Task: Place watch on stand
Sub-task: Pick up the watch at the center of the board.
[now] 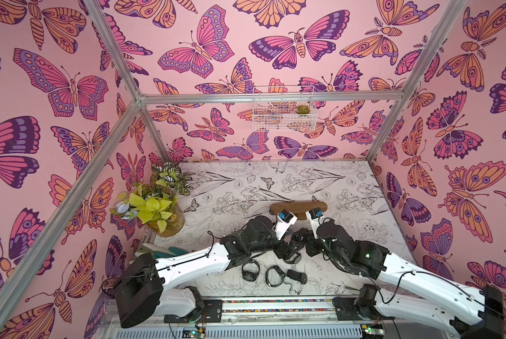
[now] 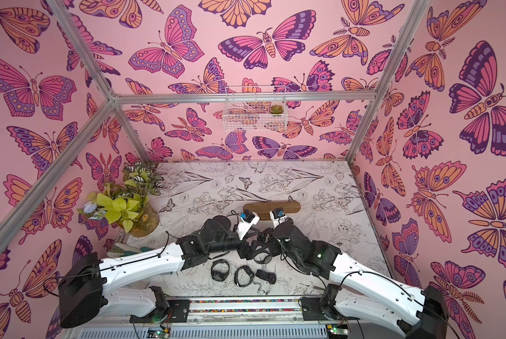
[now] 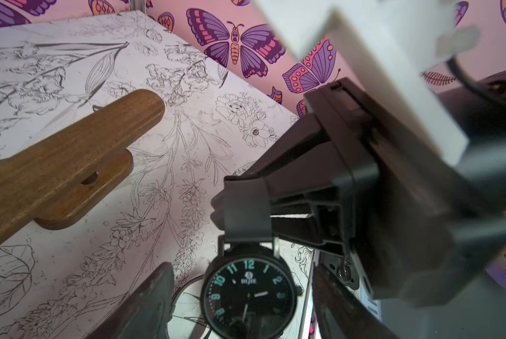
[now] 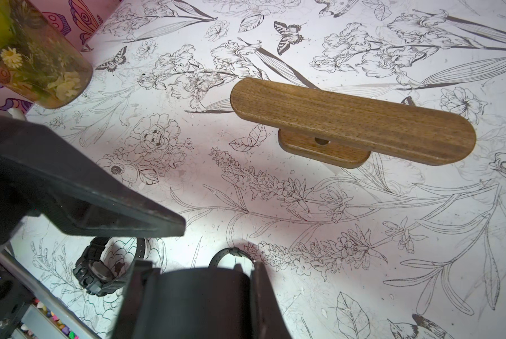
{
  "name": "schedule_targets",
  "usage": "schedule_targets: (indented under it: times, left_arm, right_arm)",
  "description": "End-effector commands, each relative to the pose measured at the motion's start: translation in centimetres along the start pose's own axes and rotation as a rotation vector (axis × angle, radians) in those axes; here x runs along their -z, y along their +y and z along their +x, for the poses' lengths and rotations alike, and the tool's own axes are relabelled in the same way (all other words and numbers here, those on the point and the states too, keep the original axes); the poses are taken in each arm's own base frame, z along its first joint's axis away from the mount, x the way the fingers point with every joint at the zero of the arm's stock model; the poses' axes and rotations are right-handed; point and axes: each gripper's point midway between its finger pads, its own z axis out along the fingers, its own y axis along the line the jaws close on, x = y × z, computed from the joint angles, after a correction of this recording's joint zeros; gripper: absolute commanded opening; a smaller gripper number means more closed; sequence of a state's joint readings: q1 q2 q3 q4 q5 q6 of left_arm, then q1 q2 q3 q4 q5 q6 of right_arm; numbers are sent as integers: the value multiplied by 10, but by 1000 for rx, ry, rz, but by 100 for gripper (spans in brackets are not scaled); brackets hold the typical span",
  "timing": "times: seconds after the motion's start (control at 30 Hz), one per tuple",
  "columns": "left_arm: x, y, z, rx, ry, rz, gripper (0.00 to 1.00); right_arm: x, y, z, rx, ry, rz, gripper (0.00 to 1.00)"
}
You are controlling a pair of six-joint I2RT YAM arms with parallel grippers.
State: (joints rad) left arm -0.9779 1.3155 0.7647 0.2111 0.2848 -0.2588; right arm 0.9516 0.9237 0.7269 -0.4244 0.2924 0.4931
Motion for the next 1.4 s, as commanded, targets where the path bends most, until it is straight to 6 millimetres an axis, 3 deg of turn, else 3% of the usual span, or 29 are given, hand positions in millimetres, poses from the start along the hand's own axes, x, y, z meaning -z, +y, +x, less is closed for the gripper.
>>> schedule_targets:
  times: [0.0, 0.2, 0.43, 0.87, 1.13, 1.37]
  left_arm:
    - [0, 0, -1, 35, 21, 25, 70]
    - [1, 2, -3, 40, 19, 23, 64]
    - [1, 2, -3, 36, 22, 26, 73]
    - [-4, -4, 0, 34, 47, 63, 54]
    - [-3, -2, 6, 39, 65, 59, 62]
    - [-4, -2, 5, 39, 67, 61, 53]
  right_arm:
    - [5, 3, -12, 13, -34, 4, 1]
    - [3, 3, -10, 25, -26, 12, 1]
    - [1, 3, -7, 57, -24, 37, 1]
    - [2, 7, -10, 53, -39, 42, 1]
    - [2, 7, -12, 53, -44, 43, 1]
    - [2, 8, -11, 52, -41, 40, 1]
